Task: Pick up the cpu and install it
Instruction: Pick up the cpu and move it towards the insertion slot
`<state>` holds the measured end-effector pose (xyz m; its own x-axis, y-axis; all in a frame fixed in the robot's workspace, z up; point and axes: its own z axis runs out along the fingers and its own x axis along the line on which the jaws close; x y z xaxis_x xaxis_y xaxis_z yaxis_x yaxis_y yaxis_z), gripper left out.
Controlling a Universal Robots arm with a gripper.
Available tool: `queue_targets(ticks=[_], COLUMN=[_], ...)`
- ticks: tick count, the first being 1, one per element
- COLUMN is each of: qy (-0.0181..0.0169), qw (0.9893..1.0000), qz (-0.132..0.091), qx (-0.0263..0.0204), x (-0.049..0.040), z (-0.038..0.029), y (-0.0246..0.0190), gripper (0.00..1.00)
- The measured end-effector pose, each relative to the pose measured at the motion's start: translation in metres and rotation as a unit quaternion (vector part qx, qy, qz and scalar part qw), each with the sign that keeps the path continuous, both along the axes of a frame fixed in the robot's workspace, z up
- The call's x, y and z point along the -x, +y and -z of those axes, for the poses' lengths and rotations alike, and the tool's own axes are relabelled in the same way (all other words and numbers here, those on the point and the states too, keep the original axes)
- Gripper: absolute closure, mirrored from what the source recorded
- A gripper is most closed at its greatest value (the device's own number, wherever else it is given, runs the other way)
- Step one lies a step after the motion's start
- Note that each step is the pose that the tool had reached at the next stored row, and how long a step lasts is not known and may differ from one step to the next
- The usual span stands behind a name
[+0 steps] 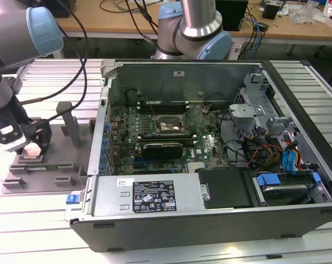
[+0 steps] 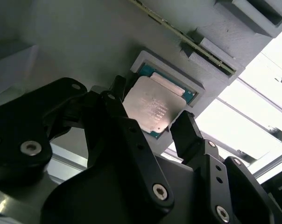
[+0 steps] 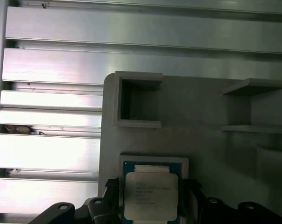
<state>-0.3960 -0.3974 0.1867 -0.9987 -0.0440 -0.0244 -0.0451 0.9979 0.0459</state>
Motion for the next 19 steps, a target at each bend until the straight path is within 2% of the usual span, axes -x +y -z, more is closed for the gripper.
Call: queue_targets(ticks=[15,16,19], qy=[0.0,0.0,0.0], qw=[1.0,1.0,1.0], qz=[0.0,0.0,0.0], qx=[0.0001,0.0001,0.0], x=[0.0016,0.0016,0.0017], z=[0.0,0.0,-0.0001], y=[0.0,0.0,0.0], gripper=[0.35,0.42,0.42])
